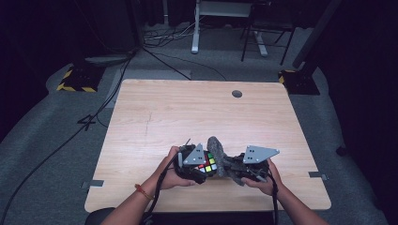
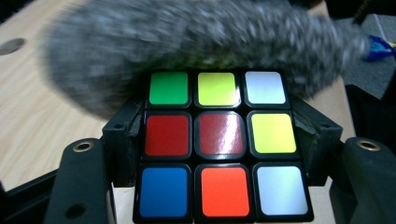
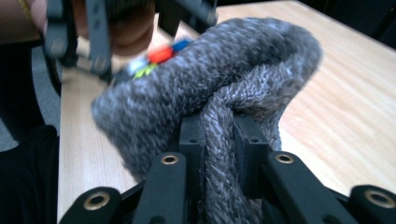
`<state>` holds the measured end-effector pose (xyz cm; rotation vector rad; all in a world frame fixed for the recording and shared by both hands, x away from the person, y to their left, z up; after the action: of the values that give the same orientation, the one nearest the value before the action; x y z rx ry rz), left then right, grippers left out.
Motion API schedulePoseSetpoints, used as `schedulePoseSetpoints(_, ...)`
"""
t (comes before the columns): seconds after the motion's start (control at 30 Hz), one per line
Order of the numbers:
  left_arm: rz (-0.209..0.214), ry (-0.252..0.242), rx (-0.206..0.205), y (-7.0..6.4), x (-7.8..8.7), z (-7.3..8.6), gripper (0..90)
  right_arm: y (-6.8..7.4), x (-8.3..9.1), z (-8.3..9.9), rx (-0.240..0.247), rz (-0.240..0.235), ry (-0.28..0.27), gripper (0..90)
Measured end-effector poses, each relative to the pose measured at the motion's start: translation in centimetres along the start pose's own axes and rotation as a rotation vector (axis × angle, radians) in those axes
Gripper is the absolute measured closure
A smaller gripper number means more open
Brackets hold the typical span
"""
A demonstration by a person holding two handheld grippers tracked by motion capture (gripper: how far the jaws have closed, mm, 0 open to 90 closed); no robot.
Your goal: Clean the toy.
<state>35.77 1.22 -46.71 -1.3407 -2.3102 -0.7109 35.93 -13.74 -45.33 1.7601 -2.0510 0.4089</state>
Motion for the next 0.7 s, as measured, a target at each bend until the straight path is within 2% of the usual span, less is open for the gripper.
schedulePoseSetpoints(0.07,0.022,-0.003,-0.002,-0.4,-0.1,-0.1,33.3,-0.3,0.2,-0.1,-0.002,0.014,-0.018,76.3)
schedulePoseSetpoints(0.13,0.019,0.005,-0.022,-0.8,-0.1,-0.2,33.3,-0.5,0.3,-0.1,-0.013,0.016,-0.028,76.2)
schedulePoseSetpoints(0.2,0.015,-0.001,-0.029,-0.8,0.0,-0.4,33.3,-0.7,0.2,0.0,-0.011,0.031,-0.015,76.4)
schedulePoseSetpoints(0.37,-0.012,-0.053,-0.001,0.1,1.3,-1.0,33.3,-1.2,-0.6,1.2,-0.02,0.045,0.061,76.6)
schedulePoseSetpoints(0.5,-0.022,-0.079,0.034,0.9,1.9,-1.1,33.3,-1.0,-1.1,1.7,-0.025,0.027,0.094,76.5)
schedulePoseSetpoints(0.57,-0.032,-0.07,0.029,1.0,1.8,-0.9,33.3,-0.9,-1.2,1.6,-0.026,0.024,0.086,76.5)
schedulePoseSetpoints(0.7,-0.052,-0.01,-0.007,0.8,1.0,-0.3,33.2,-0.5,-0.9,1.0,-0.015,0.015,0.023,76.5)
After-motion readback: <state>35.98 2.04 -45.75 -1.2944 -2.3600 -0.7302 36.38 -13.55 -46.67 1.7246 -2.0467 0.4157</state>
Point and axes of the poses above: each handheld gripper's, and its own axes: x roughly backward along the jaws, z roughly out of its underside, y roughly to its left, the point moved 6 cm from there along -x, roughly forward along the jaws, and after that the axes turned 13 degrees about -z, right-handed, at the moved point
